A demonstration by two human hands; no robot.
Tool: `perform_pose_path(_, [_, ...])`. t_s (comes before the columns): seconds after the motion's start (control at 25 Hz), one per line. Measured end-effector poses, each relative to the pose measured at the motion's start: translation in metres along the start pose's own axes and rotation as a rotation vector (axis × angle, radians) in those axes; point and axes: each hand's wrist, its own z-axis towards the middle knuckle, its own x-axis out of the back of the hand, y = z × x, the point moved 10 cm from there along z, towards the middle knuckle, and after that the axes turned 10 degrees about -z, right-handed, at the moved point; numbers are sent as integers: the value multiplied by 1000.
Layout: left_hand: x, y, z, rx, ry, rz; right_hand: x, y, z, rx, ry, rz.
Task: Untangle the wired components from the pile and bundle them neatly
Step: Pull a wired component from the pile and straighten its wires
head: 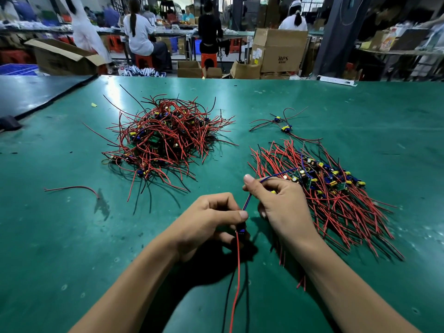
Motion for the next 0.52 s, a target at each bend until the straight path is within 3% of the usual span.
perform_pose_path(0.2, [10,-7,5,-59,109,-73,-28,17,-4,-211,-216,359])
perform_pose_path(0.4, [20,-5,8,-110,145,-126,-44,8,-13,-111,-423,280])
perform_pose_path(0.52, [11,-6,9,-79,78,-156,-35,8,-10,-99,-342,224])
